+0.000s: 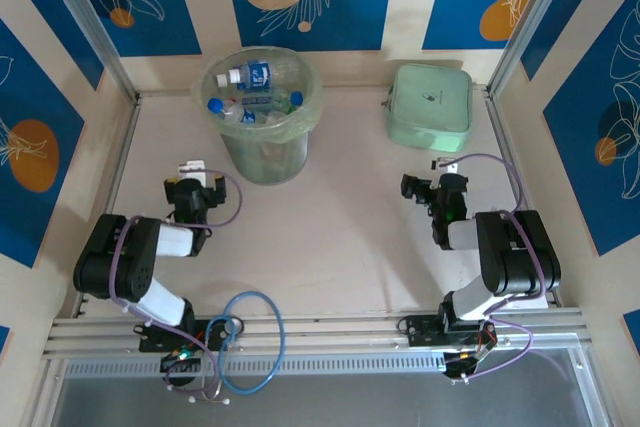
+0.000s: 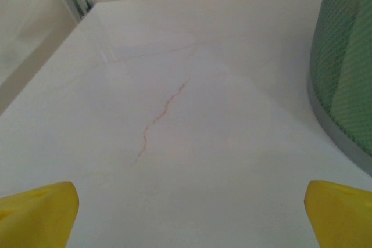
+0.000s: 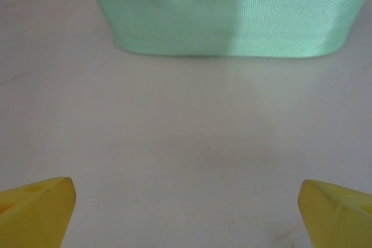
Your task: Put the plastic bottles in the bin
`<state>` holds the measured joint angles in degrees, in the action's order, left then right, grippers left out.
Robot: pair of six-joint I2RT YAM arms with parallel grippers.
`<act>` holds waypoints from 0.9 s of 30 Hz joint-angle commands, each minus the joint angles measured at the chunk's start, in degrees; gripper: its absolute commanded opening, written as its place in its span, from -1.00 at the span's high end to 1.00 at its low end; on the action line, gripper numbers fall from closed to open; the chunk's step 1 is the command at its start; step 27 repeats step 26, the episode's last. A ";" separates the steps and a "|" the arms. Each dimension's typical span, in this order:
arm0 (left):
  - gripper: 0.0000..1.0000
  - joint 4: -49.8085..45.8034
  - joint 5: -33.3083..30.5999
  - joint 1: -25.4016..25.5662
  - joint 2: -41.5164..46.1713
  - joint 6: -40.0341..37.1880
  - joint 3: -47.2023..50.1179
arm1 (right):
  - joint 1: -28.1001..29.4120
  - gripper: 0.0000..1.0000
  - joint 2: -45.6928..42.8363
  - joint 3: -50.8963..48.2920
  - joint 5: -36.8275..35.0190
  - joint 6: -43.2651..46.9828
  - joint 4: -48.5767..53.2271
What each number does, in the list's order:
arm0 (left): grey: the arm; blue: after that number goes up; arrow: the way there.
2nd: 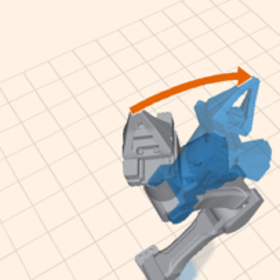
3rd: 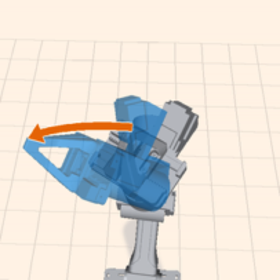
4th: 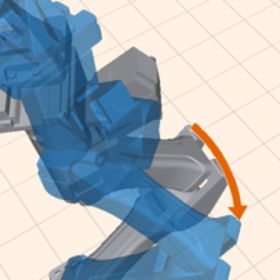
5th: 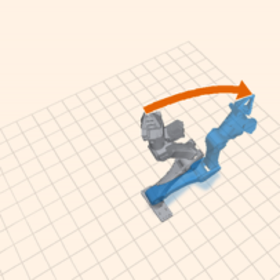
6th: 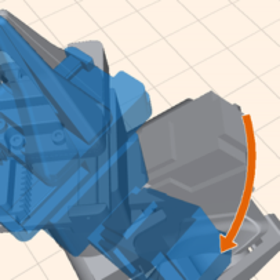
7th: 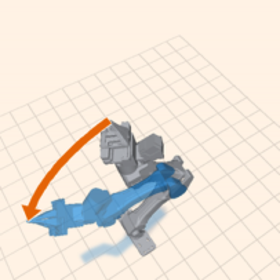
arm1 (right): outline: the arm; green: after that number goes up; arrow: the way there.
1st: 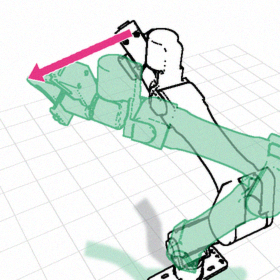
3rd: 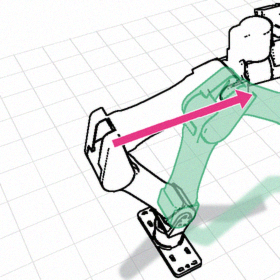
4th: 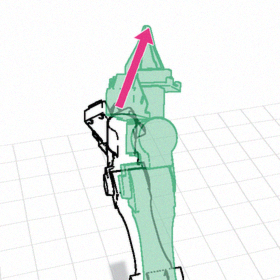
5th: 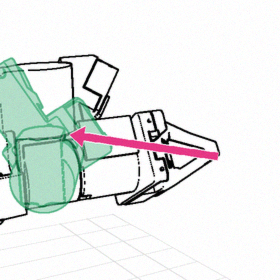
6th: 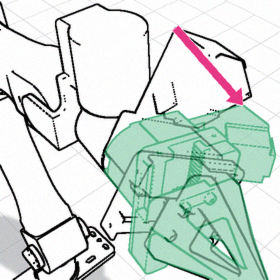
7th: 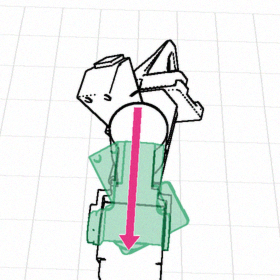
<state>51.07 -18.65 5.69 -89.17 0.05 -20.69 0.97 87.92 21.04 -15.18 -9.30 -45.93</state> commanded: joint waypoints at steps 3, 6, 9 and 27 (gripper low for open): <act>-0.99 5.24 5.65 -0.95 -0.42 -0.18 0.60 | 0.24 -0.98 -0.69 1.88 1.29 1.48 -2.03; -0.99 5.55 5.21 -0.68 -0.52 -0.62 0.65 | 0.41 -0.98 -0.83 1.64 1.17 1.56 -2.57; -0.99 5.26 6.33 -0.59 -0.62 -1.23 0.43 | 0.82 -0.98 -0.71 1.73 0.42 2.03 -2.56; -0.99 4.04 9.78 -0.42 -0.66 -2.52 -0.32 | 0.16 -0.98 -0.84 1.80 2.67 1.91 -2.22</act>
